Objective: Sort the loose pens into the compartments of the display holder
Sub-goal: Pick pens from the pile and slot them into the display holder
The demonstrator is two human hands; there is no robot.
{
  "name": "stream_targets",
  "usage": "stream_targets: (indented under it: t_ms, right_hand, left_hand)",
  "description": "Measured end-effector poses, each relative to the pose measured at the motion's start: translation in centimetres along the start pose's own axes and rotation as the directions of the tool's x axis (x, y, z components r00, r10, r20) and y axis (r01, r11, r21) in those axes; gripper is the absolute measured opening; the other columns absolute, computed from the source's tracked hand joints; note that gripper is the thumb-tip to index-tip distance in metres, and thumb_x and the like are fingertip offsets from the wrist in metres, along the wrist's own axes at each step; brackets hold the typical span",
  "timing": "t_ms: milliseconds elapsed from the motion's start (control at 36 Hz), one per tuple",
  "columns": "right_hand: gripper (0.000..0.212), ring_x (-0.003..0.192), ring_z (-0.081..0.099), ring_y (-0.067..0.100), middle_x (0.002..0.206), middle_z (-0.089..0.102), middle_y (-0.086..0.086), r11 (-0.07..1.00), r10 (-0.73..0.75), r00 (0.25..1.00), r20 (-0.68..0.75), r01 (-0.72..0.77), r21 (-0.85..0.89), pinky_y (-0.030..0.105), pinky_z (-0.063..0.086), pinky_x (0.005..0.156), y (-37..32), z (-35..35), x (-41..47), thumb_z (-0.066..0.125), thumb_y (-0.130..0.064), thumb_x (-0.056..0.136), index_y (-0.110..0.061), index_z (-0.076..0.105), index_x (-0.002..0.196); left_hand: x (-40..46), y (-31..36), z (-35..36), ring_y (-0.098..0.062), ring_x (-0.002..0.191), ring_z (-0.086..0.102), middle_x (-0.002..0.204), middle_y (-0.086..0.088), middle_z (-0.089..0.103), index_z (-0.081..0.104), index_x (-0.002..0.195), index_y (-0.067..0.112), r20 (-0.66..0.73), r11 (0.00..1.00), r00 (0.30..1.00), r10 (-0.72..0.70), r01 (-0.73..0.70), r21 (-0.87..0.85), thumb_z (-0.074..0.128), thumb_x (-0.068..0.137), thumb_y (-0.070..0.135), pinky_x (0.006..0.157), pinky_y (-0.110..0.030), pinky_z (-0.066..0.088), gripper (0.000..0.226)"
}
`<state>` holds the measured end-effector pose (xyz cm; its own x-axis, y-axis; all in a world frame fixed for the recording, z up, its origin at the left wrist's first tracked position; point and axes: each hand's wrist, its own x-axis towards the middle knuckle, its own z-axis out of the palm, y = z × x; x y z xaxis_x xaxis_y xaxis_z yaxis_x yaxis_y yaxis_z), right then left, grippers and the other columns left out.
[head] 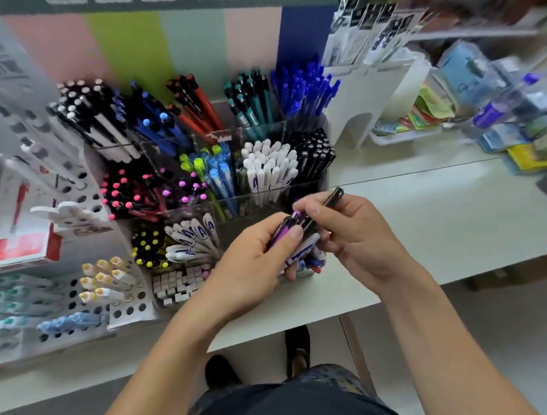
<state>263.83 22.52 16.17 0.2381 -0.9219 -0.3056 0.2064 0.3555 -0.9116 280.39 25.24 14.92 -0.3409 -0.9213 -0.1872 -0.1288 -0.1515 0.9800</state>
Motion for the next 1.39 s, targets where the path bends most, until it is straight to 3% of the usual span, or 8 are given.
stream_targets:
  t_ms: [306,500,694,861,1028,1167,1278,1389]
  right_hand:
    - [0.012,0.056,0.063,0.020,0.068,0.068,0.002,0.905,-0.417,0.853,-0.315,0.357,-0.230,0.026,0.054,0.053,-3.6,-5.9,-0.1,0.065,-0.010,0.097,-0.011,0.073,0.088]
    - [0.011,0.068,0.069,0.021,0.082,0.071,-0.003,0.601,-0.668,0.738,-0.096,0.459,-0.655,0.036,0.060,0.063,-6.1,-7.2,1.0,0.063,-0.013,0.100,-0.019,0.071,0.103]
    - [0.010,0.072,0.057,0.010,0.081,0.068,-0.002,0.281,-0.699,0.704,0.126,0.433,-0.857,0.013,0.045,0.070,-5.7,-4.9,3.6,0.064,-0.013,0.096,-0.012,0.074,0.100]
    - [0.011,0.074,0.062,0.024,0.081,0.070,0.005,0.151,-0.655,0.723,0.221,0.412,-0.899,0.041,0.051,0.076,-5.6,-2.9,5.9,0.066,-0.018,0.092,-0.011,0.073,0.093]
    - [0.012,0.064,0.059,0.017,0.067,0.064,-0.003,0.260,-0.688,0.720,0.094,0.365,-0.894,0.034,0.050,0.070,-6.8,-2.3,7.0,0.065,-0.020,0.089,-0.013,0.072,0.081]
    - [0.008,0.071,0.065,0.028,0.076,0.070,0.007,0.255,-0.625,0.774,0.098,0.321,-0.912,0.043,0.054,0.074,-5.0,-1.6,7.9,0.066,-0.016,0.089,-0.011,0.072,0.088]
    - [0.007,0.070,0.065,0.022,0.078,0.069,0.003,0.332,-0.626,0.779,0.034,0.306,-0.892,0.041,0.056,0.072,-3.3,-1.0,7.9,0.072,-0.016,0.088,-0.013,0.073,0.095]
    - [0.006,0.064,0.069,0.018,0.072,0.069,-0.003,0.464,-0.653,0.754,-0.067,0.328,-0.823,0.042,0.060,0.066,-3.1,-1.3,7.9,0.075,-0.016,0.086,-0.014,0.072,0.091]
  left_hand:
    - [3.3,-2.3,2.0,-0.028,0.062,0.062,0.068,-0.001,0.066,0.068,0.088,0.024,-0.258,0.959,0.962,0.094,-0.018,0.281,0.072,0.092,0.036,0.062,-0.048,0.056,0.013]
    - [6.7,-1.9,2.5,0.006,0.088,0.062,0.097,0.028,0.064,0.054,0.144,0.031,-0.349,0.914,0.930,0.115,0.038,0.403,0.064,0.099,0.029,0.073,-0.001,0.041,0.047]
    - [6.0,-2.9,2.4,-0.004,0.049,0.048,0.057,0.022,0.053,0.048,0.147,0.039,-0.373,0.881,0.914,0.160,0.038,0.471,0.062,0.100,0.027,0.056,-0.010,0.037,0.051]
    - [5.9,-3.0,1.1,-0.004,0.053,0.051,0.063,0.017,0.060,0.063,0.129,0.033,-0.355,0.865,0.917,0.182,0.022,0.501,0.063,0.099,0.026,0.055,-0.016,0.040,0.032]
    - [5.8,-3.1,0.3,-0.004,0.057,0.053,0.066,0.023,0.060,0.065,0.114,0.032,-0.324,0.884,0.927,0.188,-0.016,0.466,0.063,0.099,0.025,0.057,-0.018,0.043,0.017]
    - [5.7,-1.9,0.9,-0.004,0.061,0.060,0.072,0.020,0.062,0.057,0.140,0.031,-0.289,0.909,0.942,0.173,-0.039,0.415,0.065,0.098,0.025,0.062,-0.020,0.047,0.043]
    - [5.8,-1.1,1.0,-0.003,0.056,0.050,0.065,0.022,0.057,0.061,0.103,0.037,-0.327,0.895,0.915,0.235,-0.072,0.440,0.066,0.097,0.020,0.054,-0.012,0.035,0.019]
    - [5.9,-1.4,0.4,-0.018,0.058,0.049,0.065,0.003,0.057,0.057,0.084,0.028,-0.358,0.905,0.906,0.226,-0.059,0.422,0.067,0.096,0.023,0.056,-0.029,0.041,0.017]
